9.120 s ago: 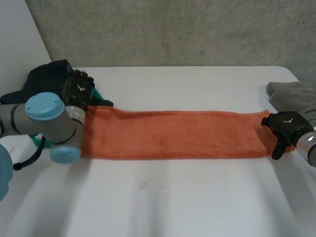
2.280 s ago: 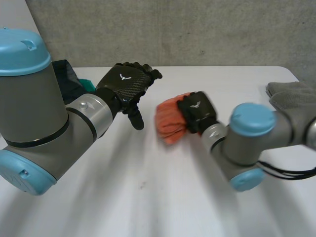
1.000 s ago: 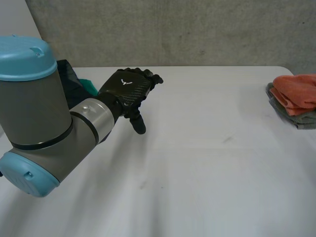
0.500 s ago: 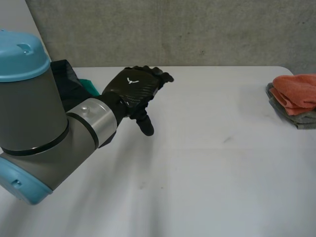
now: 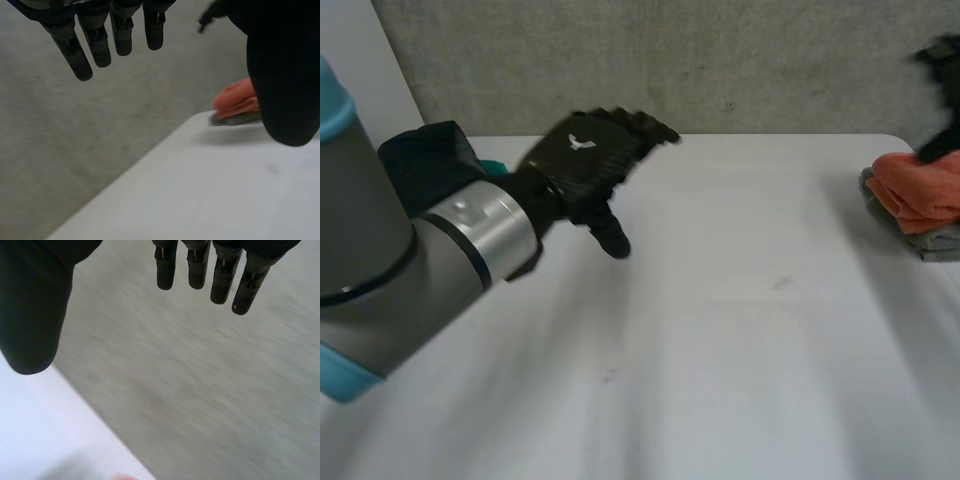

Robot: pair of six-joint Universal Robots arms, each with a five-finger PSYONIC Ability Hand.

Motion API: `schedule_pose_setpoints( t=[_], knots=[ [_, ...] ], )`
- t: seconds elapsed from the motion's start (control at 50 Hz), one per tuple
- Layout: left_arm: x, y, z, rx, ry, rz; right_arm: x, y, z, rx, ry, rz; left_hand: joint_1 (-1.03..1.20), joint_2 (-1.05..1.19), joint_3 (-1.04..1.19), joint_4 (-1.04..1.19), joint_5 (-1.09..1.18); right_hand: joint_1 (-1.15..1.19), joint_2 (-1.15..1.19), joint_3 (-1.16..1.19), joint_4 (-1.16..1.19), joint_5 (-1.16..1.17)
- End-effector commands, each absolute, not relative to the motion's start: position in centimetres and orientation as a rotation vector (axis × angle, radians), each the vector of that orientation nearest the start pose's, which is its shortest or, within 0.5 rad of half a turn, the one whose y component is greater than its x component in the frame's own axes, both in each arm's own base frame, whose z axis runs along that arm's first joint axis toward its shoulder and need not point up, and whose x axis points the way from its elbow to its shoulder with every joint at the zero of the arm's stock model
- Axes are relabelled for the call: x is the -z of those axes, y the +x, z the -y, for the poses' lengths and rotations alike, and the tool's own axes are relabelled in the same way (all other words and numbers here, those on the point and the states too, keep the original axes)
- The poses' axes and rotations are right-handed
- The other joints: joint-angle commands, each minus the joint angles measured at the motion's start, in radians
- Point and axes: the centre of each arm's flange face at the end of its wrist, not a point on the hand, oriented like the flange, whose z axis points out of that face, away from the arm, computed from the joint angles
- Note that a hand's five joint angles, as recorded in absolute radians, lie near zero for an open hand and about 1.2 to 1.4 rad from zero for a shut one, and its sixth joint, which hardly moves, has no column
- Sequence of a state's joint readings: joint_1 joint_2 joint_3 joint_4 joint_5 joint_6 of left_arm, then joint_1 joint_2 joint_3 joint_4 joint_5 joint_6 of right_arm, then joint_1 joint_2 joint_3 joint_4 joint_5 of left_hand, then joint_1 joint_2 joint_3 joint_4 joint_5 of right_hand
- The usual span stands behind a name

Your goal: Fold the laundry.

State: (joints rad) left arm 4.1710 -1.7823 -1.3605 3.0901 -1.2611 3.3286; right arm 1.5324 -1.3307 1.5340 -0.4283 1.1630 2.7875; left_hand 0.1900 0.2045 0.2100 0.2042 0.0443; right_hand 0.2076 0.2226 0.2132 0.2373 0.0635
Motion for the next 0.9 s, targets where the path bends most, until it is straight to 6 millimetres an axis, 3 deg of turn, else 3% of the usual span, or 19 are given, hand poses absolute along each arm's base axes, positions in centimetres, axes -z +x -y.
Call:
schedule_pose_setpoints(
  t=[0.02, 0.06, 0.14, 0.16, 0.22, 0.24, 0.3, 0.32, 0.46, 0.58, 0.64, 0.66, 0.7, 0.8, 0.82, 0.88, 0.9],
  knots=[
    [-31.4, -26.9, 28.0, 2.494, 0.975, -2.165, -23.3, 24.2, 28.1, 2.151, -1.060, -1.639, -0.015, -0.029, -0.035, -0.029, -0.044, -0.033, -0.048, -0.039, -0.063, -0.064],
    [-31.5, -25.6, 29.6, 2.502, 0.905, -2.126, -22.0, 25.3, 26.3, 2.076, -1.087, -1.643, -0.015, -0.029, -0.035, -0.029, -0.044, -0.033, -0.048, -0.039, -0.063, -0.064],
    [-30.8, -22.5, 33.8, 2.493, 0.776, -2.054, -20.4, 25.8, 24.8, 2.004, -1.109, -1.673, -0.015, -0.029, -0.035, -0.029, -0.044, -0.033, -0.048, -0.039, -0.063, -0.064],
    [-29.7, -21.1, 35.9, 2.458, 0.739, -2.054, -20.2, 25.7, 24.7, 1.998, -1.109, -1.682, -0.012, -0.026, -0.032, -0.026, -0.041, -0.033, -0.048, -0.039, -0.063, -0.064],
    [-27.5, -18.9, 38.7, 2.380, 0.741, -2.070, -19.2, 25.5, 24.6, 1.969, -1.116, -1.719, -0.009, -0.023, -0.029, -0.023, -0.038, -0.033, -0.048, -0.039, -0.063, -0.064],
    [-25.9, -17.9, 40.0, 2.328, 0.780, -2.085, -18.9, 25.4, 24.7, 1.962, -1.117, -1.733, -0.009, -0.023, -0.029, -0.023, -0.038, -0.033, -0.048, -0.039, -0.063, -0.064],
    [-23.2, -16.7, 41.6, 2.248, 0.865, -2.107, -17.7, 25.0, 25.2, 1.932, -1.117, -1.782, -0.006, -0.020, -0.026, -0.020, -0.035, -0.033, -0.048, -0.039, -0.063, -0.064],
    [-21.3, -16.0, 42.4, 2.187, 0.921, -2.115, -17.5, 24.9, 25.3, 1.931, -1.117, -1.790, -0.006, -0.020, -0.026, -0.020, -0.035, -0.033, -0.048, -0.039, -0.063, -0.064],
    [-14.7, -14.2, 44.7, 1.923, 1.124, -2.061, -17.0, 24.1, 26.0, 1.940, -1.128, -1.825, 0.018, 0.003, -0.003, 0.003, -0.011, -0.033, -0.048, -0.039, -0.063, -0.064],
    [-11.8, -13.9, 44.4, 1.771, 1.171, -2.116, -16.9, 24.2, 26.0, 1.939, -1.131, -1.824, 0.222, 0.208, 0.202, 0.208, 0.193, -0.033, -0.048, -0.039, -0.063, -0.064],
    [-11.4, -14.2, 44.3, 1.749, 1.169, -2.123, -16.7, 24.2, 26.2, 1.933, -1.133, -1.829, 0.477, 0.463, 0.457, 0.463, 0.449, -0.033, -0.048, -0.039, -0.063, -0.064],
    [-11.4, -14.4, 44.2, 1.745, 1.167, -2.118, -16.6, 24.2, 26.2, 1.932, -1.134, -1.830, 0.787, 0.772, 0.767, 0.772, 0.758, -0.033, -0.048, -0.039, -0.063, -0.064],
    [-11.8, -14.9, 44.1, 1.747, 1.163, -2.105, -16.6, 24.2, 26.2, 1.933, -1.141, -1.830, 1.204, 1.190, 1.184, 1.190, 1.175, -0.033, -0.048, -0.039, -0.063, -0.064],
    [-15.2, -18.1, 43.4, 1.850, 1.101, -1.988, -16.7, 24.1, 26.5, 1.962, -1.157, -1.839, 1.206, 1.192, 1.186, 1.192, 1.177, -0.033, -0.048, -0.039, -0.063, -0.064],
    [-17.5, -19.4, 42.6, 1.936, 1.068, -1.945, -16.7, 24.0, 26.5, 1.967, -1.160, -1.843, 1.206, 1.192, 1.186, 1.192, 1.177, -0.033, -0.048, -0.039, -0.063, -0.064],
    [-20.4, -21.4, 40.8, 2.082, 1.028, -1.929, -16.8, 23.8, 26.7, 1.990, -1.150, -1.864, 1.206, 1.192, 1.186, 1.192, 1.177, -0.033, -0.048, -0.039, -0.063, -0.064],
    [-22.1, -22.9, 39.3, 2.176, 1.015, -1.932, -16.9, 23.8, 26.8, 1.999, -1.145, -1.868, 1.206, 1.192, 1.186, 1.192, 1.177, -0.033, -0.048, -0.039, -0.063, -0.064]
  ],
)
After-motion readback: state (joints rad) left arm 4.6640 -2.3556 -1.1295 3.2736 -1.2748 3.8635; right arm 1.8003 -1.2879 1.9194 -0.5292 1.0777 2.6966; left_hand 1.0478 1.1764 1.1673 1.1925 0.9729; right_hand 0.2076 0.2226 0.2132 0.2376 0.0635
